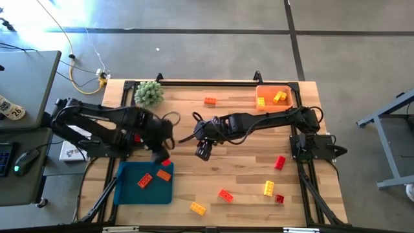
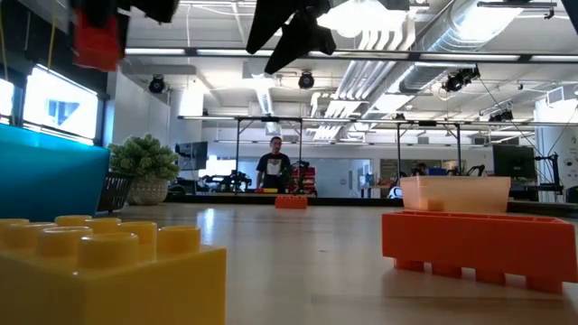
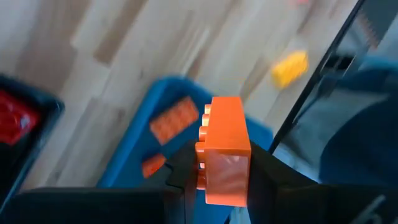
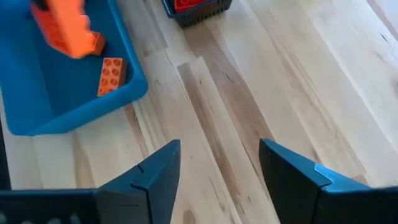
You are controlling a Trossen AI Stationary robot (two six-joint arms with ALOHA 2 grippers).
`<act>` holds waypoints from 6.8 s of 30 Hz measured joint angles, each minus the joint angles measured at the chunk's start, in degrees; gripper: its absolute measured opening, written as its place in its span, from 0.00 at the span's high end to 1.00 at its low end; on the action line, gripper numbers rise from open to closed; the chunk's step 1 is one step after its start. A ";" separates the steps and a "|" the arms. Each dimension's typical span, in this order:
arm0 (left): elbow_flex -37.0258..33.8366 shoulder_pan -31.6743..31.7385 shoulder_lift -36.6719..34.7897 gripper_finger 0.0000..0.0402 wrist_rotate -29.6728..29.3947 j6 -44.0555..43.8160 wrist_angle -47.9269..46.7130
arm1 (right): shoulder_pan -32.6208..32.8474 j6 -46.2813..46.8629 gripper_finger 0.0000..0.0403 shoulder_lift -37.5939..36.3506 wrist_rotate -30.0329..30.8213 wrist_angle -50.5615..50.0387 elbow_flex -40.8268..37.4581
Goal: Sort & place blocks by color
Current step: Put the orange game piece into the blue bin, then put the yellow game piece into the orange bin
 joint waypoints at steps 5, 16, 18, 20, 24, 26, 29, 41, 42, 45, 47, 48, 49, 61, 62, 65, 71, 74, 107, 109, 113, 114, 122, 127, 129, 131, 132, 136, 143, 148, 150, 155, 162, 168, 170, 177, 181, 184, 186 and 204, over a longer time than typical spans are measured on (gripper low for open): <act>0.02 -6.68 0.11 0.81 -0.65 -0.08 -2.81 | 0.00 0.25 0.49 0.00 0.41 -0.03 0.00; 0.00 -14.75 4.61 0.81 -4.21 -3.16 -1.61 | 0.00 0.30 0.49 0.00 1.83 -1.07 0.00; 0.00 -15.58 6.42 0.80 -4.17 -3.09 -1.45 | 0.00 0.35 0.49 0.00 1.78 -1.09 0.01; 0.00 -16.12 8.42 0.79 -3.90 -2.80 -1.47 | 0.00 0.71 0.49 0.00 1.76 -1.11 0.02; -0.04 -16.43 11.89 0.74 -3.09 -2.68 -1.64 | 0.00 1.52 0.49 0.00 1.60 -1.11 0.02; -0.07 -16.43 13.50 0.72 -3.08 -2.41 -2.08 | 0.00 1.56 0.49 0.00 1.52 -1.16 0.02; -0.07 -16.41 14.90 0.68 -3.01 -0.91 -2.51 | 0.09 1.75 0.49 0.00 0.84 -1.72 0.04; -0.02 -16.13 15.01 0.61 -3.30 0.87 -3.39 | 4.62 11.16 0.49 0.00 5.05 -10.39 0.07; -0.04 -15.99 14.87 0.62 -3.38 0.86 -3.44 | 5.24 12.21 0.49 0.00 5.52 -11.34 0.07; 0.30 -15.63 13.99 0.62 -3.96 0.87 -3.41 | 7.28 15.54 0.49 0.00 8.77 -14.90 0.07; 0.33 -15.32 13.20 0.62 -5.44 1.24 -3.20 | 8.70 18.44 0.49 0.00 11.61 -17.79 0.07; 0.36 -15.05 12.66 0.62 -6.21 1.33 -2.70 | 9.46 20.13 0.49 0.00 12.87 -19.27 0.07; 0.44 -14.71 12.20 0.62 -6.93 1.33 -2.22 | 10.15 22.11 0.49 0.00 14.08 -20.89 0.07; 0.43 -7.91 6.32 0.62 -13.42 1.92 6.81 | 15.98 47.48 0.49 0.00 16.09 -34.75 0.09; 0.50 -7.47 5.98 0.62 -13.41 1.97 9.24 | 16.29 49.44 0.49 0.02 15.92 -35.62 0.09; 0.40 -6.16 4.71 0.62 -13.44 3.09 14.15 | 17.08 54.18 0.49 0.00 15.16 -38.65 0.09; 0.53 -3.32 3.76 0.62 -13.35 5.37 27.03 | 18.08 55.33 0.49 -0.07 13.50 -39.45 -0.52; 0.41 -1.89 3.69 0.62 -12.59 5.38 31.59 | 18.13 55.25 0.49 -0.35 13.54 -39.45 -0.86; 0.44 0.29 3.67 0.62 -13.38 5.07 34.59 | 25.96 81.58 0.49 -27.38 1.55 -29.27 -36.20; 0.44 0.29 3.67 0.62 -13.38 5.07 34.57 | 27.56 84.44 0.49 -27.47 0.25 -27.35 -37.84; 0.44 0.29 3.67 0.62 -13.38 5.01 34.55 | 30.85 89.77 0.49 -27.44 -1.74 -24.37 -40.07; 0.44 0.29 3.67 0.62 -13.38 4.98 34.55 | 31.69 91.29 0.49 -27.43 -1.87 -23.60 -40.46; 0.44 0.29 3.67 0.62 -13.38 4.94 34.55 | 38.15 102.41 0.49 -26.94 -2.35 -17.43 -43.90; 0.44 0.29 3.67 0.62 -13.37 4.94 34.54 | 39.04 102.89 0.49 -25.30 -3.13 -9.72 -46.32; 0.44 0.29 3.67 0.62 -13.37 4.94 34.55 | 39.04 102.92 0.49 -24.37 -4.17 -7.53 -47.13; 0.44 0.29 3.69 0.62 -13.35 4.92 34.53 | 39.04 102.92 0.49 -23.04 -5.27 -6.22 -47.56; 0.44 0.29 3.67 0.62 -13.38 4.94 34.55 | 39.04 102.94 0.49 -22.40 -6.09 -5.83 -47.67; 0.44 0.29 3.69 0.62 -13.35 4.94 34.54 | 39.04 102.96 0.49 -20.36 -8.25 -4.80 -47.84; 0.44 0.29 3.69 0.62 -13.35 4.93 34.55 | 39.30 103.54 0.49 -17.37 -10.34 -2.40 -47.84; 0.44 0.29 3.69 0.62 -13.35 4.92 34.55 | 39.30 103.55 0.49 -14.81 -10.89 -0.90 -47.84; 0.44 0.29 3.69 0.62 -13.35 4.93 34.55 | 39.29 103.55 0.49 -13.78 -11.42 -0.92 -47.84; 0.44 0.29 3.69 0.62 -13.35 4.93 34.55 | 39.30 103.48 0.49 -11.28 -11.98 -0.26 -47.84; 0.44 0.29 3.69 0.62 -13.35 4.93 34.55 | 39.28 102.87 0.61 -8.44 -11.97 2.60 -47.60; 0.44 0.29 3.69 0.62 -13.35 5.26 34.55 | 38.79 102.24 0.72 -9.49 -12.12 2.80 -47.74; 0.44 0.29 3.69 0.62 -13.35 6.28 34.55 | 38.48 101.90 0.72 -10.19 -11.66 2.93 -47.89; 0.44 0.29 3.71 0.62 -13.35 9.87 34.55 | 36.44 100.62 0.72 -14.20 -4.78 2.41 -47.87; 0.44 0.29 3.70 0.62 -13.37 12.02 34.55 | 34.05 98.77 0.72 -16.88 0.95 0.62 -47.87; 0.44 0.45 3.72 0.62 -13.37 13.70 34.54 | 31.48 96.40 0.72 -19.57 5.66 -1.62 -47.84; 0.44 0.98 3.72 0.62 -13.33 14.67 34.54 | 29.47 94.35 0.72 -21.53 8.01 -3.64 -47.86; 0.41 14.94 3.72 0.62 -14.70 16.99 34.98 | -3.82 49.99 0.72 -44.25 23.68 -16.89 -47.82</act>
